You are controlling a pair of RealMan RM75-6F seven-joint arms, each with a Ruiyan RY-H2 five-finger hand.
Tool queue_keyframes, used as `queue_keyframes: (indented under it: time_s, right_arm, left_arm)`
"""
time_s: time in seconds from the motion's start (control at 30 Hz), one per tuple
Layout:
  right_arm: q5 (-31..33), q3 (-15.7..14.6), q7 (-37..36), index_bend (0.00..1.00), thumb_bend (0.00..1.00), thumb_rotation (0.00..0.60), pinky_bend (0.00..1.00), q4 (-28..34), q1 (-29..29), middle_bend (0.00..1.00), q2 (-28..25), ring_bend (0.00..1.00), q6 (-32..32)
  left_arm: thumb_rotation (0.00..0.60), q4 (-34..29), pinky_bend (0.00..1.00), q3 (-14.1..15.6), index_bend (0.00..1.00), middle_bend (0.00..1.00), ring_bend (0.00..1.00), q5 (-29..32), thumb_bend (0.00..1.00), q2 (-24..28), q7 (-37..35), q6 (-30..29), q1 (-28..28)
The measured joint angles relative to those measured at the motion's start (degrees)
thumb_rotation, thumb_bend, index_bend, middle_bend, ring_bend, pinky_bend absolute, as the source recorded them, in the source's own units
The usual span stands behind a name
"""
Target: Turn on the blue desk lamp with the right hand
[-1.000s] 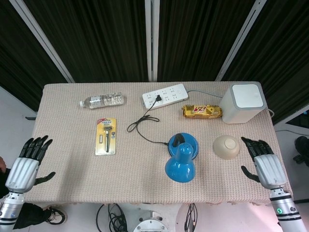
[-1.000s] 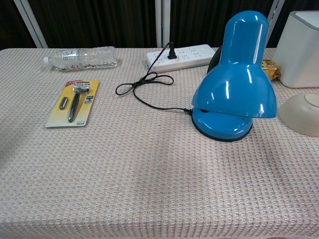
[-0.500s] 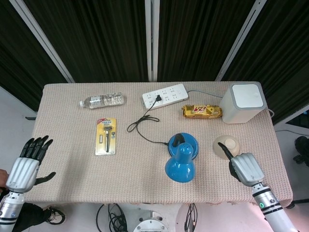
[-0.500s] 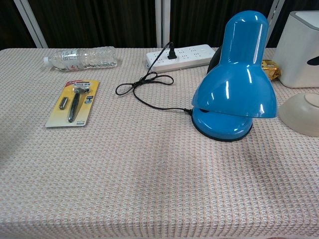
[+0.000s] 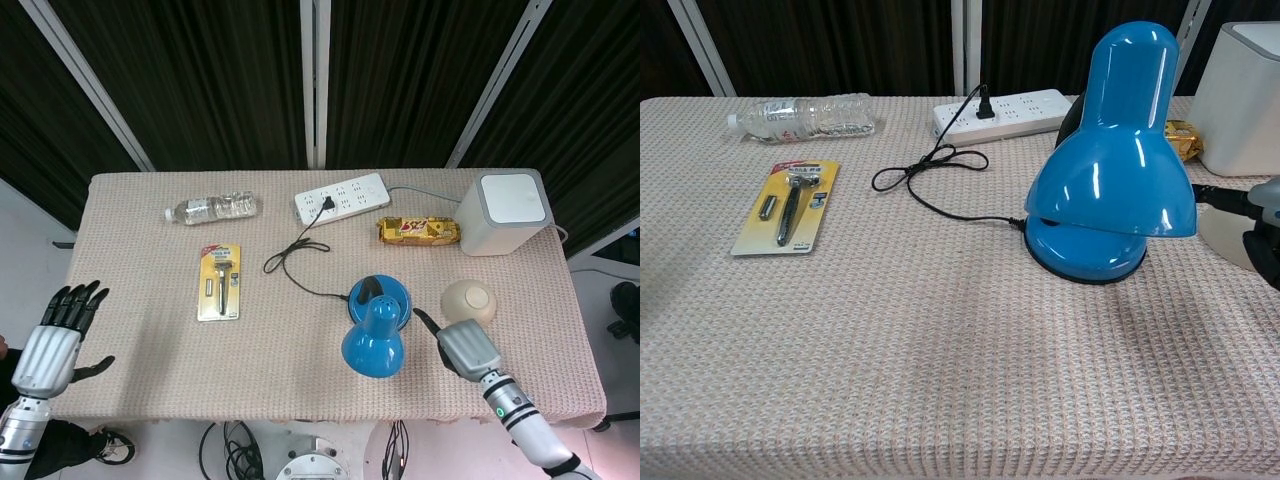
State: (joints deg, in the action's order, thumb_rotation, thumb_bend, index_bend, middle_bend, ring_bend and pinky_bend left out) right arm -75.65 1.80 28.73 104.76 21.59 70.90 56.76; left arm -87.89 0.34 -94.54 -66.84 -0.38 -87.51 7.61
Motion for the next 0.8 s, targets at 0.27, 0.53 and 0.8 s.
queue_keyframes:
  time_s: [0.27, 0.53, 0.8]
  right_arm:
    - [5.6, 0.7, 3.3, 0.0, 1.0, 0.6, 0.73, -2.1, 2.4, 0.93, 3.6, 0.84, -1.0]
    - [10.3, 1.0, 4.8, 0.0, 1.0, 0.6, 0.73, -3.8, 5.5, 0.93, 5.6, 0.84, -3.3]
    - [12.6, 0.6, 5.0, 0.0, 1.0, 0.6, 0.73, -5.0, 7.5, 0.93, 6.6, 0.84, -4.0]
  left_arm:
    - [0.6, 0.1, 0.0, 0.1, 0.0, 0.0, 0.0, -0.1, 0.04, 0.0, -0.2, 0.0, 0.1]
    - [0.6, -0.1, 0.0, 0.0, 0.0, 0.0, 0.0, -0.2, 0.04, 0.1, -0.1, -0.3, 0.0]
    - [0.6, 0.0, 0.0, 0.1, 0.0, 0.0, 0.0, -0.1, 0.04, 0.1, -0.2, -0.2, 0.0]
